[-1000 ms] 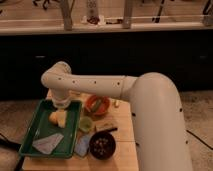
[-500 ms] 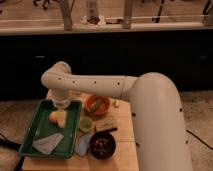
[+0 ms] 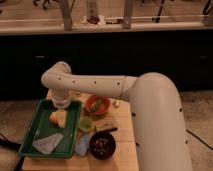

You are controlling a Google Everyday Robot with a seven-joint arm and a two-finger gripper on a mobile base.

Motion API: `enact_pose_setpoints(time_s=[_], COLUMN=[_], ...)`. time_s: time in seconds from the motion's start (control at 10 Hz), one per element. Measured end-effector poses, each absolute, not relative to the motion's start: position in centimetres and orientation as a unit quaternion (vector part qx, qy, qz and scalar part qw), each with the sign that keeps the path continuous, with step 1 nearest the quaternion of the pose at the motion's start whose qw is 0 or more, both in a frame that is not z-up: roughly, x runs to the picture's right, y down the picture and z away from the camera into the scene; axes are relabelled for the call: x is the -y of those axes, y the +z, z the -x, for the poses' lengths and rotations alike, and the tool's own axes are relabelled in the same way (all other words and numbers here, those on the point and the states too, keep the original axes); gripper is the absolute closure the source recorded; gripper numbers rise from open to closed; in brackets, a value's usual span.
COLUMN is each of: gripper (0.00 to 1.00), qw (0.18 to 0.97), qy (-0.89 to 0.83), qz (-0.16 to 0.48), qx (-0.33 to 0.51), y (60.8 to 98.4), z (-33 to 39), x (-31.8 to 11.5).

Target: Place apple in tray

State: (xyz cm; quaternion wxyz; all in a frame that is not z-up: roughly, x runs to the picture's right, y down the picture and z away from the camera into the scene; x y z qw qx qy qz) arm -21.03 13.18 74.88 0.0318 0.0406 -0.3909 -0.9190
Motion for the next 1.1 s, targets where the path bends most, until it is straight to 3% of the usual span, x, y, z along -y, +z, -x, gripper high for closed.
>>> enact_pose_setpoints(time_s=[1.1], gripper=[0.20], qw=[0.032], qy=[-0.919], qz=[-0.040], qx=[0.391], y=[74.89], z=[20.99], x=[-13.17])
